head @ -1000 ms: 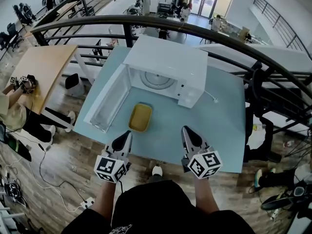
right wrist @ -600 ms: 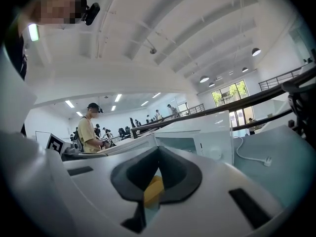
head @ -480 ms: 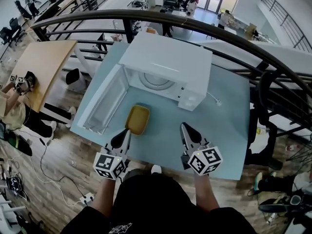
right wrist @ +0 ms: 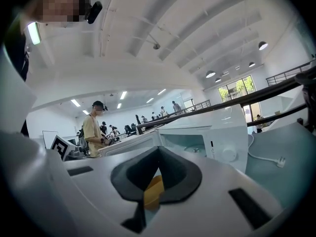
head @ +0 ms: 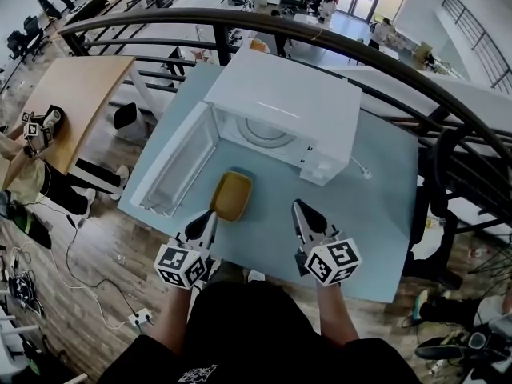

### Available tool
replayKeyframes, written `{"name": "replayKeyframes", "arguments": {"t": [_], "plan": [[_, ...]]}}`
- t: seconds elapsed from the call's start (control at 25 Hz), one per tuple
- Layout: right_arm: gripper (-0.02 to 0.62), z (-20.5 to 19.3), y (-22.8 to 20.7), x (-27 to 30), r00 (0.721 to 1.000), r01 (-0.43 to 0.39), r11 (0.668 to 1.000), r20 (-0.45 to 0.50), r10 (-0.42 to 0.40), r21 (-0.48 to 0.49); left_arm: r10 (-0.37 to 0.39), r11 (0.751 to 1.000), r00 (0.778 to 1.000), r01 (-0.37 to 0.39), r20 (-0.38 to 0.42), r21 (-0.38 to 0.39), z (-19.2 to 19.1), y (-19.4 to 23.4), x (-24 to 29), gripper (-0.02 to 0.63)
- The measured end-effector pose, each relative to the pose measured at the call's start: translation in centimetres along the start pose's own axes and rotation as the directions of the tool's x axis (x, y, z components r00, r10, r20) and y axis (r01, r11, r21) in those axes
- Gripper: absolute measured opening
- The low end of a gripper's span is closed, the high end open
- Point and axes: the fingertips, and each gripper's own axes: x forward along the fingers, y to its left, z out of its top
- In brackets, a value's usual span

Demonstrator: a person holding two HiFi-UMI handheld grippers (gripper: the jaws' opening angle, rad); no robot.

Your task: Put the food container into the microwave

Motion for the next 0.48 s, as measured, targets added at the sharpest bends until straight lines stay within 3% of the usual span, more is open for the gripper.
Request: {"name": "replayKeyframes", "arguments": {"t": [0.48], "plan": [[0.006, -3.7, 0.0, 3.9, 0.996, 0.001, 1.000, -0.084, -0.002, -0.016, 0.025, 0.988, 0.995, -0.039, -0.100, -0.146, -4.6, 4.6, 2.3, 0.008]]}}
